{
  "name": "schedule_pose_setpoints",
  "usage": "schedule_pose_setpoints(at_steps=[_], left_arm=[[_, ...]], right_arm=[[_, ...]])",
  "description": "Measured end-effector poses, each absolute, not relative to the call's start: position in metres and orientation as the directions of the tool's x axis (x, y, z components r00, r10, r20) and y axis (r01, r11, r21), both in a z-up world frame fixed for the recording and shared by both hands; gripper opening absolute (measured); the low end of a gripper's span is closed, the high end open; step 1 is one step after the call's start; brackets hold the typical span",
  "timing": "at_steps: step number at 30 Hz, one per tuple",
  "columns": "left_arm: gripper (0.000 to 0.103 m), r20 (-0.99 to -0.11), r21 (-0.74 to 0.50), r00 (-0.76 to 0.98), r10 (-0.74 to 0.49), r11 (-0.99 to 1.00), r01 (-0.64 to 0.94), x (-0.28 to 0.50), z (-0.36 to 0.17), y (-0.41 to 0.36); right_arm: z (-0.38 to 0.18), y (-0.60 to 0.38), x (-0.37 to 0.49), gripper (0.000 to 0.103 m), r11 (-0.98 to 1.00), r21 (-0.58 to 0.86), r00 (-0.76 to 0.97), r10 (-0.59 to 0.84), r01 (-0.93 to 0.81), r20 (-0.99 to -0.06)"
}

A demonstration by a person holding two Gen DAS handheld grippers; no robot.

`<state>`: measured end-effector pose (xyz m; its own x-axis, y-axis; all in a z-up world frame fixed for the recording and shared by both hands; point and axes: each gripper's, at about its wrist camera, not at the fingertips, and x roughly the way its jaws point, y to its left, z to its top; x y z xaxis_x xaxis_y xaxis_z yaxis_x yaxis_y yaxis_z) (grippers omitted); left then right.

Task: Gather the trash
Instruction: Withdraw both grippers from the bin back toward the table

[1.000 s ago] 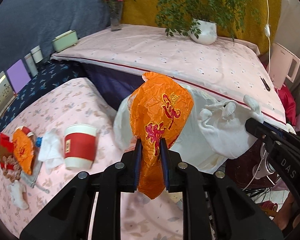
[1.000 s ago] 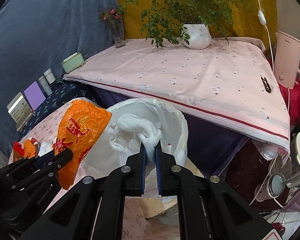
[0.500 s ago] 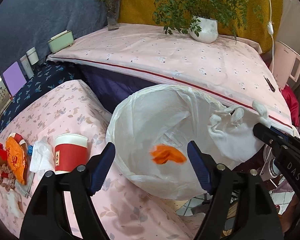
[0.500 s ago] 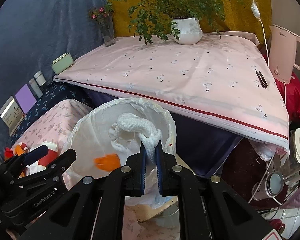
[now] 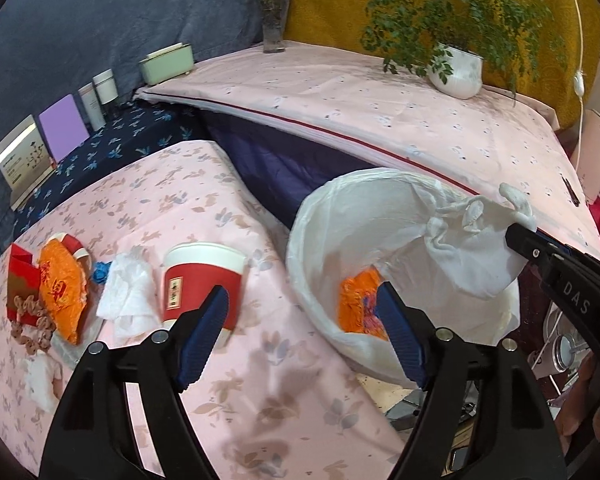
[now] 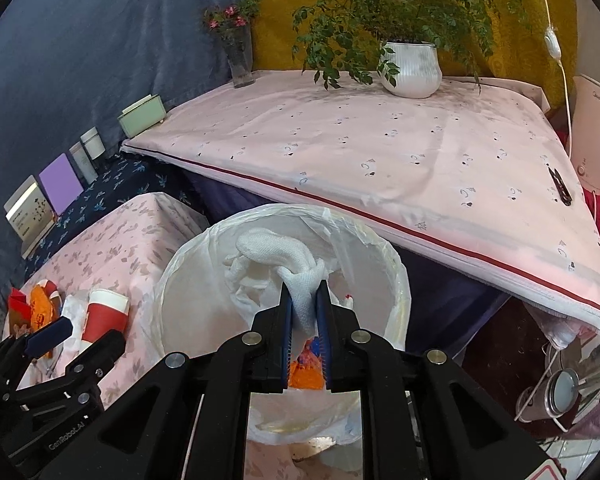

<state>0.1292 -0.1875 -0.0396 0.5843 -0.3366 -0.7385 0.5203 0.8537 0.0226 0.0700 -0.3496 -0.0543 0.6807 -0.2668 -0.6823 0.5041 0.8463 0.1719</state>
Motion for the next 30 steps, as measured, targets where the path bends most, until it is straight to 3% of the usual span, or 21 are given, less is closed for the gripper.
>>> schedule_pose_setpoints(at_steps=[1,5,7,30], left_arm=[[0.073,-0.738,0.023,0.588,-0.330,0.859,0.511,0.131,-0.040,-0.183],[0.081,-0.732,0.029,0.613,-0.298,0.885,0.464,0.135,-0.038,-0.165],[0.084,-0.730,0.030,0.622,-0.283,0.896,0.443,0.137,-0.037,-0.156],[0.090,-0.727,-0.005,0.677,-0.118,0.986,0.167,0.134,-0.032,-0.010]], right_arm=[[-0.055,-0.348,0.073,0.017,0.848,0.169,0.680,-0.265,0.502,-0.684],[-0.052,-0.339,0.082,0.045,0.859,0.154,0.685,-0.268,0.489,-0.678],[-0.047,-0.331,0.083,0.049,0.863,0.135,0.692,-0.286,0.486,-0.663],[-0.022,-0.194,0.095,0.060,0.961,0.129,0.750,-0.104,0.246,-0.653]])
